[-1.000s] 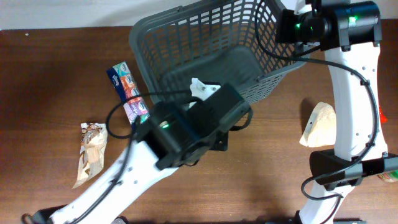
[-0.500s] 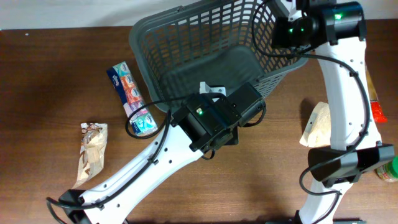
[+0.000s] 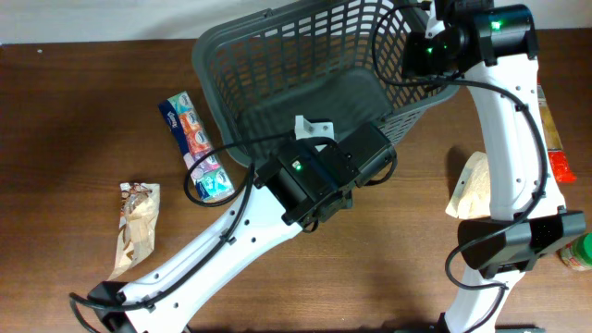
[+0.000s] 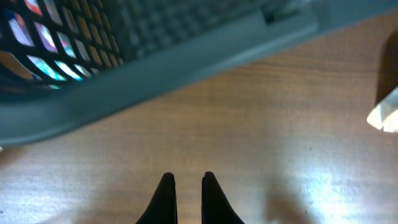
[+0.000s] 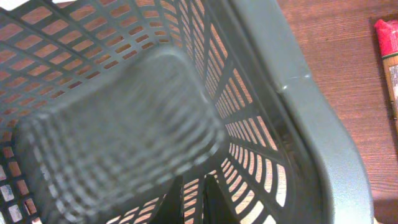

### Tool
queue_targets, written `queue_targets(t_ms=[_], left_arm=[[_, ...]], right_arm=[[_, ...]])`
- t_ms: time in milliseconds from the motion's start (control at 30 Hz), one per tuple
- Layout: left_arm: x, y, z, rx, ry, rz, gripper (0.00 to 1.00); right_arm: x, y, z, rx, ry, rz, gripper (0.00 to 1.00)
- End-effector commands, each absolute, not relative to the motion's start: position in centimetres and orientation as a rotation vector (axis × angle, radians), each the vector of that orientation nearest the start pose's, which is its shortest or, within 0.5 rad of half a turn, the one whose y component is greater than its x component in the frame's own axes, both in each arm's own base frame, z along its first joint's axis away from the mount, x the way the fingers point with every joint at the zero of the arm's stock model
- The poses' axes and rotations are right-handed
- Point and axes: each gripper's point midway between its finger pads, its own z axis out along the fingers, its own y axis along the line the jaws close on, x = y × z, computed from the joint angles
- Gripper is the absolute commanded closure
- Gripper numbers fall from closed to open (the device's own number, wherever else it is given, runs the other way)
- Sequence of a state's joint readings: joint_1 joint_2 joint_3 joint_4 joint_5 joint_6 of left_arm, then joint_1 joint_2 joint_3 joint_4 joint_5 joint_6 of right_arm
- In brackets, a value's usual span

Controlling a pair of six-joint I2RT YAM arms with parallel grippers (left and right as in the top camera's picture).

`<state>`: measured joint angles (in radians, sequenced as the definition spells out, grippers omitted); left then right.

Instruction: Pack container

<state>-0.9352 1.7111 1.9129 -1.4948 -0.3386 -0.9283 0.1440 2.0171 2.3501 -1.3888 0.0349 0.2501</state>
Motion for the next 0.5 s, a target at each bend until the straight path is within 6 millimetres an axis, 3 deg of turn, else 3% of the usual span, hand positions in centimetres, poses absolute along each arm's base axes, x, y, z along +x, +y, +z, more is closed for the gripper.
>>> queue_targets(t_ms=[0,467], left_arm=[[26.2,-24.0,26.4,-0.08,2.635,0.017,0.98],[27.6,-22.2,26.6,-0.142,2.598,0.08,0.98]], right_arm=[[46.3,5.5,26.9,0.148,2.635,0.015,0.96],[44.8,5.2,24.7,0.148,2.733,-0.016,0.96]])
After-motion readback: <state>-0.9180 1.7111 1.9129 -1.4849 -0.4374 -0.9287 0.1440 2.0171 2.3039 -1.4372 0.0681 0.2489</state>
